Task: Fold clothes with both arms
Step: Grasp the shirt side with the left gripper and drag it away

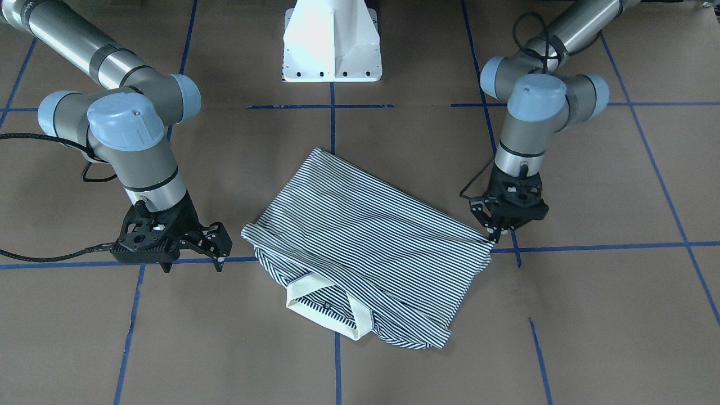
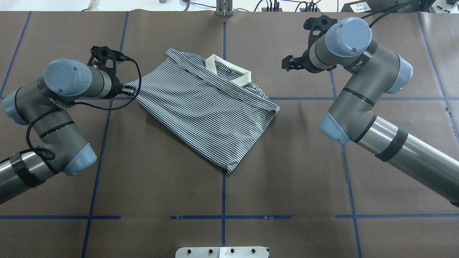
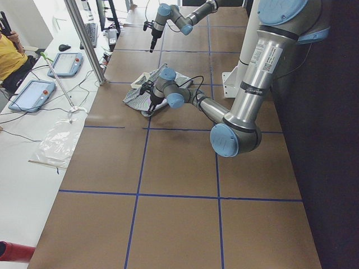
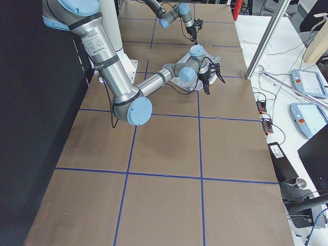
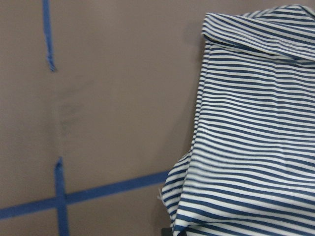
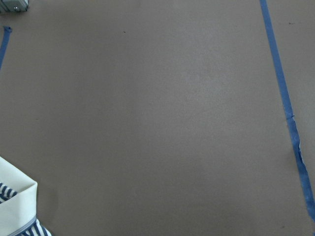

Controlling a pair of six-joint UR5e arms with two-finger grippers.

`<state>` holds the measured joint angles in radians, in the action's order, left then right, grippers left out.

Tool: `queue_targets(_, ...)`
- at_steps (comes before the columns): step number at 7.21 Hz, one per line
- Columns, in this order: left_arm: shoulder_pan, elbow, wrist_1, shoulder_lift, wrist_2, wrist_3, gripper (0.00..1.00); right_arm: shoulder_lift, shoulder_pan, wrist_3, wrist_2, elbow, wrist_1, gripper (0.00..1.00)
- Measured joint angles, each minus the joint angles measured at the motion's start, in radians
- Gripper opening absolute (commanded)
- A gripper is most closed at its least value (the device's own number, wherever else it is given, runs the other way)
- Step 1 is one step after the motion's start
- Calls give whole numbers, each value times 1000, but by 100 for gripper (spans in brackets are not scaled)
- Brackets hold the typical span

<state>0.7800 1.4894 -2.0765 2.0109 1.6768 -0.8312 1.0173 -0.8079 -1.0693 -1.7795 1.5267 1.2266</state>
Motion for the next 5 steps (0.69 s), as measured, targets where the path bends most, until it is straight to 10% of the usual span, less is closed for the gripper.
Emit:
queue_targets(3, 119, -512, -243, 273, -38, 78, 13, 20, 0, -6, 0, 42, 5, 100)
queue_targets(4, 142, -596, -292, 306, -52, 125, 99, 27, 2, -12, 0, 59, 9, 100)
queue_targets(5, 154, -623, -316, 309, -57, 180, 100, 26, 13, -36, 2, 67, 10, 100)
